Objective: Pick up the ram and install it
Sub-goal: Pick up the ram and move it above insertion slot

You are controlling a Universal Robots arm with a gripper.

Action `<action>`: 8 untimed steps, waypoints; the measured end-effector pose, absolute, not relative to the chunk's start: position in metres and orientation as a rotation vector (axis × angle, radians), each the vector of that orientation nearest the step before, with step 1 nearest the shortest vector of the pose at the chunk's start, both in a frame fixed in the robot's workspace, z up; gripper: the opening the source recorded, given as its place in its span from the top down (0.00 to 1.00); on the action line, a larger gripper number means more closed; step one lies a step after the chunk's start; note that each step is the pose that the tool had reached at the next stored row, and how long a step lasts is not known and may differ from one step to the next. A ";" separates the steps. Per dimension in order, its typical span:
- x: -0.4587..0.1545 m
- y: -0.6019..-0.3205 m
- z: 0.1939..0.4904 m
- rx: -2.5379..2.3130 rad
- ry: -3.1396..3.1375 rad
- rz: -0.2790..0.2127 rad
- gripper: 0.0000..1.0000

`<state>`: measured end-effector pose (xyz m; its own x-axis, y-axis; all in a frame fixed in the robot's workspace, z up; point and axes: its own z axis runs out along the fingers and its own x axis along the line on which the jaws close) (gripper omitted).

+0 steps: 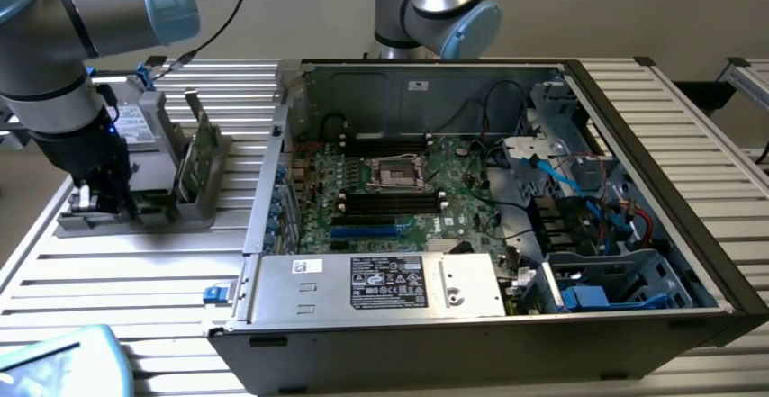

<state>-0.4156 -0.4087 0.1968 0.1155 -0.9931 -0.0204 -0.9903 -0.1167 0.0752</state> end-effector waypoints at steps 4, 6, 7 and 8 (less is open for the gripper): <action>-0.416 -0.409 0.197 2.314 -2.059 -0.101 0.59; -0.416 -0.409 0.197 2.314 -2.059 -0.101 0.59; -0.417 -0.409 0.197 2.314 -2.059 -0.101 0.53; -0.418 -0.409 0.197 2.314 -2.059 -0.101 0.53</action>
<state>-0.4183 -0.4086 0.1967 0.1153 -0.9931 -0.0206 -0.9903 -0.1165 0.0751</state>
